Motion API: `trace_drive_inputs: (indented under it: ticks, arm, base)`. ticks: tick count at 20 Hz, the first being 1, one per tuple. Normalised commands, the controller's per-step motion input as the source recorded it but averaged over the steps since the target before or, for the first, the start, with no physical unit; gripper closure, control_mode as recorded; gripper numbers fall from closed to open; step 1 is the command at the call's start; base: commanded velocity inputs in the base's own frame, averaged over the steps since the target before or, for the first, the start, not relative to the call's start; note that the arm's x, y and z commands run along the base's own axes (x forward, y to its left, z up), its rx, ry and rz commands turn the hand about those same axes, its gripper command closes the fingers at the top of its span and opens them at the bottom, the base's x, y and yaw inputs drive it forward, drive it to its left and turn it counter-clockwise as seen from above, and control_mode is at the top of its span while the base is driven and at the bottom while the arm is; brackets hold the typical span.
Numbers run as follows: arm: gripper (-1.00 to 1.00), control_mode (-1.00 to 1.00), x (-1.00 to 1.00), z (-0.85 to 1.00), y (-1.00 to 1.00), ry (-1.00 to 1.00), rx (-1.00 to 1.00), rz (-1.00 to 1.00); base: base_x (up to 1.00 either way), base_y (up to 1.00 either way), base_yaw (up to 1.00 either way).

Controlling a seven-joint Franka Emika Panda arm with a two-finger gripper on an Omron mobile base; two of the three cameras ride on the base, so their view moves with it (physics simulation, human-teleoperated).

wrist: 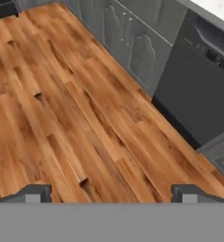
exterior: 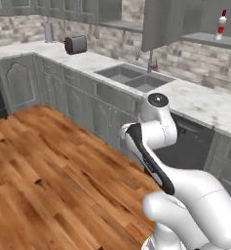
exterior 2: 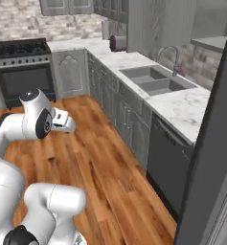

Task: There is a bowl on the dining counter. Grab a lemon wedge from the fridge and place it in the bowl. Then get the liquor bottle and glass cup from the cabinet and place them next to the bowl.

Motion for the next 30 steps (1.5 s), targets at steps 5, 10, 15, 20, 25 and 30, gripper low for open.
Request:
trace_drive_inputs:
  ticks: [5, 10, 15, 20, 25, 30]
  arm:
    - [-1.00, 1.00, 0.00, 0.00, 0.00, 0.00, 0.00, 0.00]
    - [-1.00, 1.00, 0.00, 0.00, 0.00, 0.00, 0.00, 0.00]
    - [-1.00, 1.00, 0.00, 0.00, 0.00, 0.00, 0.00, 0.00]
    - [-1.00, 1.00, 0.00, 0.00, 0.00, 0.00, 0.00, 0.00]
    - [-1.00, 1.00, 0.00, 0.00, 0.00, 0.00, 0.00, 0.00]
    - [-1.00, 1.00, 0.00, 0.00, 0.00, 0.00, 0.00, 0.00]
  base:
    - [0.52, 0.11, -0.65]
    - [0.35, 0.00, -0.61]
    - [0.39, 0.00, -0.60]
    - [0.71, 0.00, -0.52]
    - [0.97, 0.00, -0.49]
    - [0.77, 0.10, -0.42]
